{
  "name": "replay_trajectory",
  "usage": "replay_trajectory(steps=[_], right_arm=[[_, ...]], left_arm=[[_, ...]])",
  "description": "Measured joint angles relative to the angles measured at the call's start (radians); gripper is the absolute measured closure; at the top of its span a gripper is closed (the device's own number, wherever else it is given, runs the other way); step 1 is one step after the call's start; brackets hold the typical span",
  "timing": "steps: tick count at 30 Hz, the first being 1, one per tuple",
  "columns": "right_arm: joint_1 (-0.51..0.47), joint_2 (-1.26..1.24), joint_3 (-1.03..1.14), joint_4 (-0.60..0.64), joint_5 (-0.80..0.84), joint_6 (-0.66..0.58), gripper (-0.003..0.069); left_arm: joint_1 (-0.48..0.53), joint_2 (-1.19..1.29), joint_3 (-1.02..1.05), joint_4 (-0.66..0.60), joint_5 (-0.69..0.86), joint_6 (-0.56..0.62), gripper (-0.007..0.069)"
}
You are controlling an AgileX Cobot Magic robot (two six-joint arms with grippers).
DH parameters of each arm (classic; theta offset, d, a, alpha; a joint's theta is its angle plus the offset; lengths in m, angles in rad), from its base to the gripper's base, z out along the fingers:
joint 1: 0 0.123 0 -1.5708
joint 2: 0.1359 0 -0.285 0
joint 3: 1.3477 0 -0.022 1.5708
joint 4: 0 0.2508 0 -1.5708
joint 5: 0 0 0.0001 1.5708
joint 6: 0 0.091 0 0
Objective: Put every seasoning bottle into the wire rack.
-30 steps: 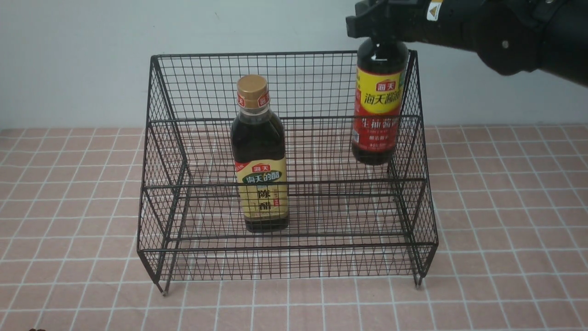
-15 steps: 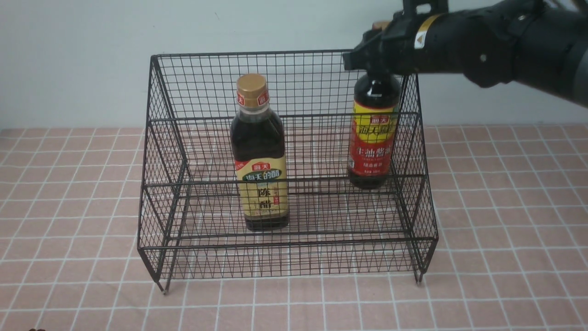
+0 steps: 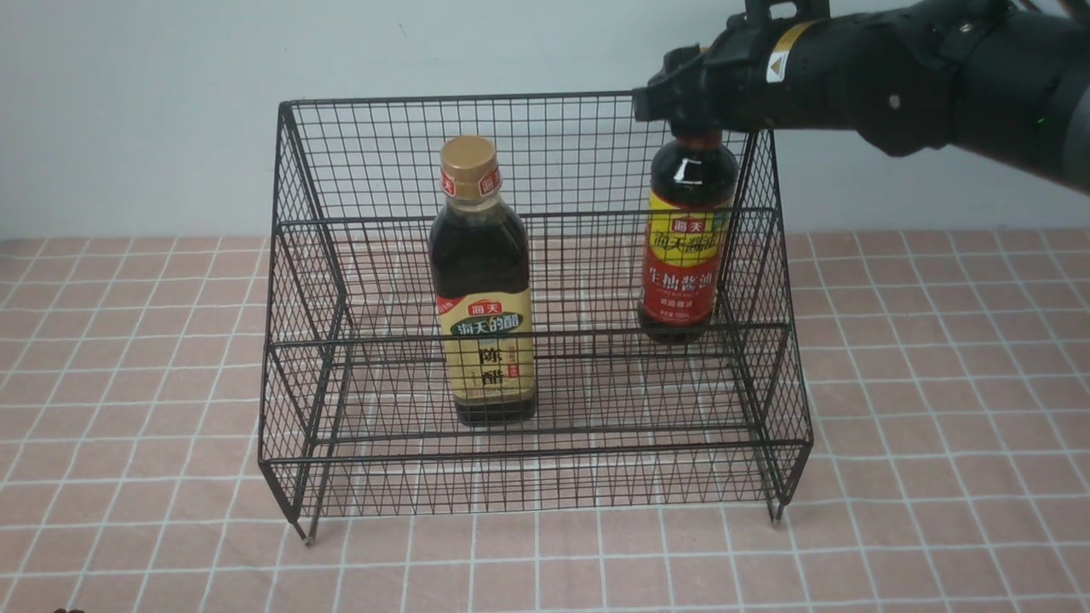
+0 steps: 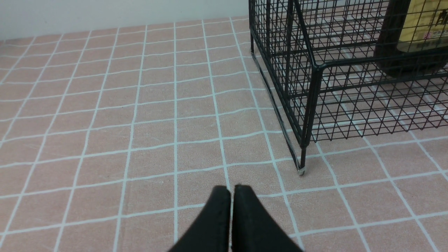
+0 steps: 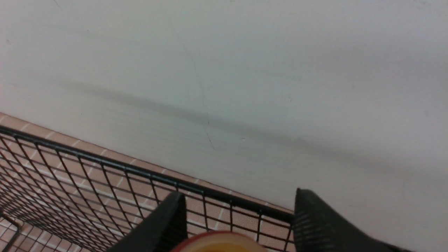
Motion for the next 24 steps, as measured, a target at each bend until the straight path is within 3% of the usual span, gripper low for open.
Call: replay_trajectory(steps=[2,5,12,15,21,24], right_arm=[[0.004,-0.041,0.0,0.0,0.031,0.0,0.02],[0.006,-0.114,0.0,0.0,0.088,0.0,0.0169],[0.006,-0.33,-0.002,0.004,0.297,-0.03,0.018],[0.006,-0.433,-0.002,0.018,0.436,-0.077,0.0253],[0.006,-0.65,-0.006,0.103,0.687,-0.12,0.0558],[0.006,-0.789,-0.008,0.188,0.72,-0.14,0.0655]], left_arm=[[0.0,0.0,0.0,0.0,0.0,0.0,0.0631],[0.0,0.0,0.0,0.0,0.0,0.0,0.0631],[0.0,0.0,0.0,0.0,0.0,0.0,0.0631],[0.0,0.0,0.0,0.0,0.0,0.0,0.0631],[0.0,0.0,0.0,0.0,0.0,0.0,0.0631],[0.0,0.0,0.0,0.0,0.0,0.0,0.0631]])
